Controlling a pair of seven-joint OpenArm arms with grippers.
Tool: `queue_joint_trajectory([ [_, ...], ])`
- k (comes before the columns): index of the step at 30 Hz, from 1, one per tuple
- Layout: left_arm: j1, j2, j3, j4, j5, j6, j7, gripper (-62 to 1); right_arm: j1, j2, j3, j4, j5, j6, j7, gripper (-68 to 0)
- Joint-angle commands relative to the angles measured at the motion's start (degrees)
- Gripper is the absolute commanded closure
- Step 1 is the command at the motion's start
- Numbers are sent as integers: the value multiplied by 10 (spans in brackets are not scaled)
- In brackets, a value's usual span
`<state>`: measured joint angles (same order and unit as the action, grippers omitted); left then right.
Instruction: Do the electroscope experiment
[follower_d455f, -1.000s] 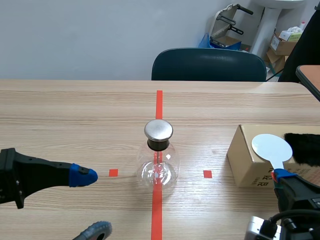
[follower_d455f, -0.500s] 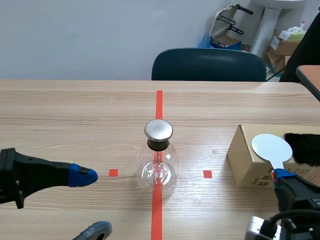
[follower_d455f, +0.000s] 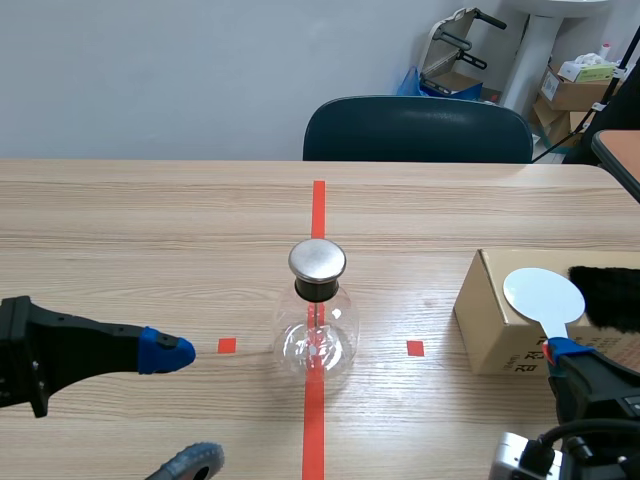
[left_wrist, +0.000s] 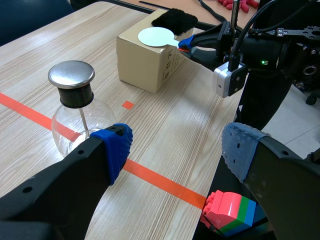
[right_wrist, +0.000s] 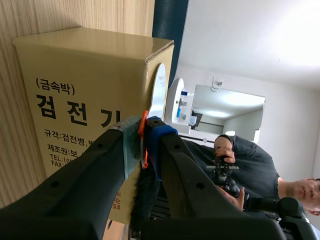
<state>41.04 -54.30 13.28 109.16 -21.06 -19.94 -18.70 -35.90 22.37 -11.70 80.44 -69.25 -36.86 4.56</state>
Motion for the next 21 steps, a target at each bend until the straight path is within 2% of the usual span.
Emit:
queue_joint_trajectory([
  [1,-3,0,2,5,-3,-2,-8,-405,7,5,8,5,0,-7,-4,-6],
  [4,-3,0,2,5,-3,-2,-7,-405,7,5,9,5,1,-14,-6,-6],
  [8,-3,0,2,5,-3,-2,-7,-405,7,5,14,12,5,-50,-8,-6],
  [15,-3,0,2,5,-4,-2,-1,-405,8,5,59,81,28,-53,20,-6],
  [18,-3,0,2,5,-4,-2,2,-405,20,5,62,108,50,-53,35,-6],
  [21,-3,0,2,5,-4,-2,3,-404,41,5,58,118,51,-53,45,-6],
])
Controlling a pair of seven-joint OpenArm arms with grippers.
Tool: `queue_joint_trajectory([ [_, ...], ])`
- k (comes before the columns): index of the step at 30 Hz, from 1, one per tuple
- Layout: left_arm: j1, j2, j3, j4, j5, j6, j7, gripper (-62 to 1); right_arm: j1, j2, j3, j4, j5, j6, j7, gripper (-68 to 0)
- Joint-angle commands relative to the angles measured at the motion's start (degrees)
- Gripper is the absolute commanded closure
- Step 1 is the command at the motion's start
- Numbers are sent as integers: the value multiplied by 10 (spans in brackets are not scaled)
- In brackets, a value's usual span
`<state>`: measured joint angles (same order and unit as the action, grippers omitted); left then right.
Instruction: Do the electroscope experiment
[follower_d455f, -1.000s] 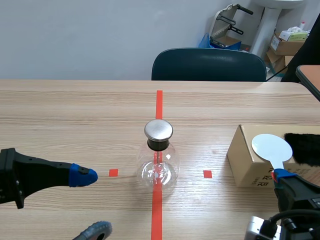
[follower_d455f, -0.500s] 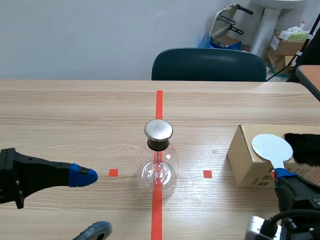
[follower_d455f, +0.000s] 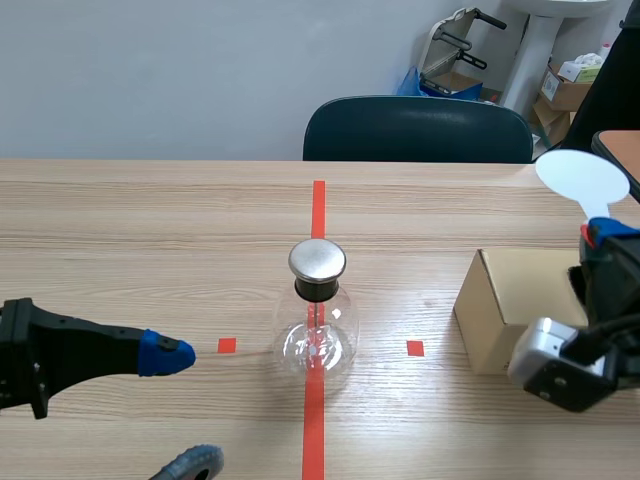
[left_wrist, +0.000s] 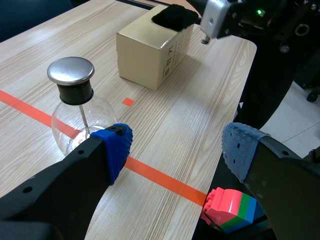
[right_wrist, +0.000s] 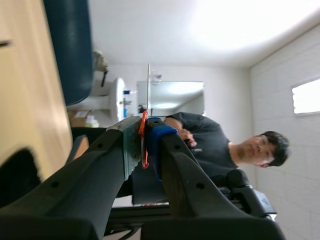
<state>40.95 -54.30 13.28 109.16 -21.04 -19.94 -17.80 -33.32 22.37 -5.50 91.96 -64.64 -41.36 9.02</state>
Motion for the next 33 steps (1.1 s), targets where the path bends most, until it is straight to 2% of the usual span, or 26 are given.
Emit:
queue_joint_trajectory([
  [1,-3,0,2,5,-4,0,-6,-404,25,5,-10,3,4,-8,1,-6],
  [6,-28,0,2,1,-4,11,16,-398,70,5,-61,2,-10,-7,-28,-7],
  [12,-77,20,2,-43,-8,14,22,-200,115,5,-148,1,-47,-6,-106,-6],
  [16,-123,59,6,-89,-7,14,28,-154,130,5,-194,-5,-80,-4,-148,-6],
  [19,-164,75,27,-134,-6,14,28,-111,135,5,-220,-18,-103,11,-172,-6],
  [24,-238,105,91,-214,-3,14,28,-56,138,5,-244,-39,-118,24,-179,-6],
  [28,-287,130,129,-274,-2,17,26,-41,138,2,-255,-49,-126,25,-179,-6],
  [31,-315,153,147,-310,-1,29,26,-36,138,-2,-255,-54,-133,44,-177,-6],
  [33,-330,165,158,-329,-1,31,23,-35,138,-2,-257,-56,-133,46,-177,-6],
])
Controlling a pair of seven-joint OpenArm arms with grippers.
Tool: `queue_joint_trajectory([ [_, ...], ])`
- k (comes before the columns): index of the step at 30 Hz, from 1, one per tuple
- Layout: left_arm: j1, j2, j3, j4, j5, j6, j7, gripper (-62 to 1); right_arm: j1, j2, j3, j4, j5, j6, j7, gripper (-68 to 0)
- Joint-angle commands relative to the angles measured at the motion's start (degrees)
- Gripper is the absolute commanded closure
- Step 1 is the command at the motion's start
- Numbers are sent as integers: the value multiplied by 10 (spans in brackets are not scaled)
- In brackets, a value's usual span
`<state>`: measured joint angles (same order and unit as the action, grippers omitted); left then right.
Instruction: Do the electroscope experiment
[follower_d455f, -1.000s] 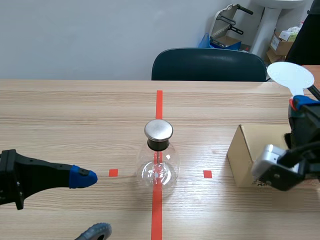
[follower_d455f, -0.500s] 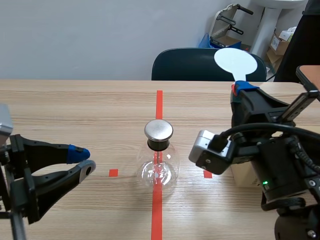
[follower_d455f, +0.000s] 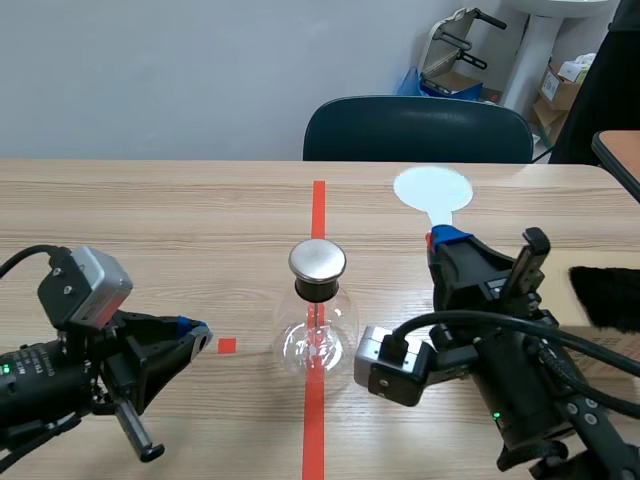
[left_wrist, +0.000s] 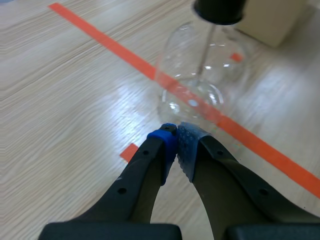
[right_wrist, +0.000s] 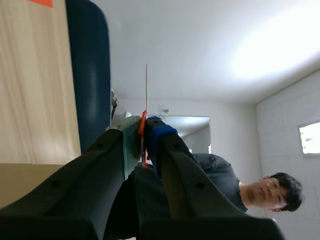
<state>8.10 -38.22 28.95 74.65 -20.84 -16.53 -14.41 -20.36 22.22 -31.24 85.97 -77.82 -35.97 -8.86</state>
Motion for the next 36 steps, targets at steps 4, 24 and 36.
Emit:
queue_joint_trajectory([
  [4,-25,28,20,-12,21,18,-12,-31,8,0,0,3,-1,-8,2,-6],
  [24,-65,88,53,-103,76,27,-42,-31,0,0,0,2,0,-4,2,-6],
  [36,-72,90,72,-107,87,27,-47,-31,0,0,0,2,0,-4,2,-6],
])
